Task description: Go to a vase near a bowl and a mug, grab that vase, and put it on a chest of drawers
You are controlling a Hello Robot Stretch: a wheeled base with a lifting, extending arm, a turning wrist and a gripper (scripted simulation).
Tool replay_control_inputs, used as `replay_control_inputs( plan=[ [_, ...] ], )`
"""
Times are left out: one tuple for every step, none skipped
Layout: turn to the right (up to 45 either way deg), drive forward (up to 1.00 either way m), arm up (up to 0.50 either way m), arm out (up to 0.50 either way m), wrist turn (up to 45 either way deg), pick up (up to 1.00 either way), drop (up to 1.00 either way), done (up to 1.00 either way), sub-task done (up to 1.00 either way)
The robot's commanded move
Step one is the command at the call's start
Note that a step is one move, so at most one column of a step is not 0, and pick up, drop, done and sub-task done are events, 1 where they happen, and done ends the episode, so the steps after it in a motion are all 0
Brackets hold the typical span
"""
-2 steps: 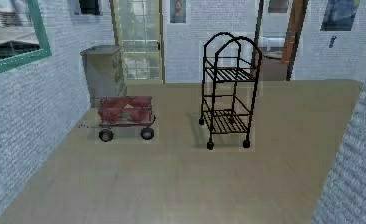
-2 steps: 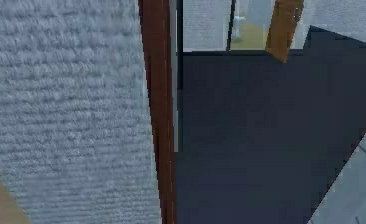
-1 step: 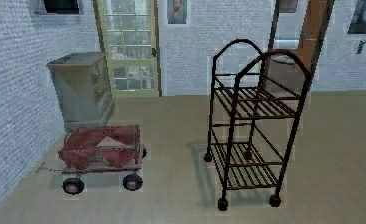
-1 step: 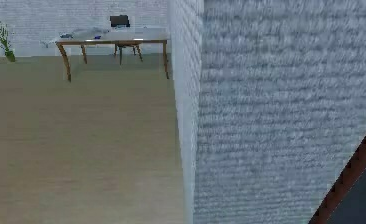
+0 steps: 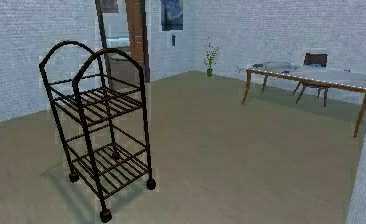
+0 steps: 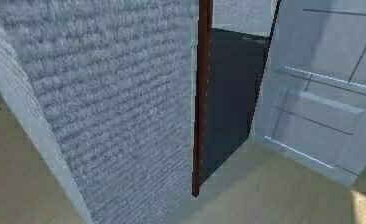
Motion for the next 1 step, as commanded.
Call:
replay_control_inputs(
  plan=[
    [0.0, 0.5, 0.0, 0.0, 0.0, 0.0, 0.0, 0.0, 0.0]
  ],
)
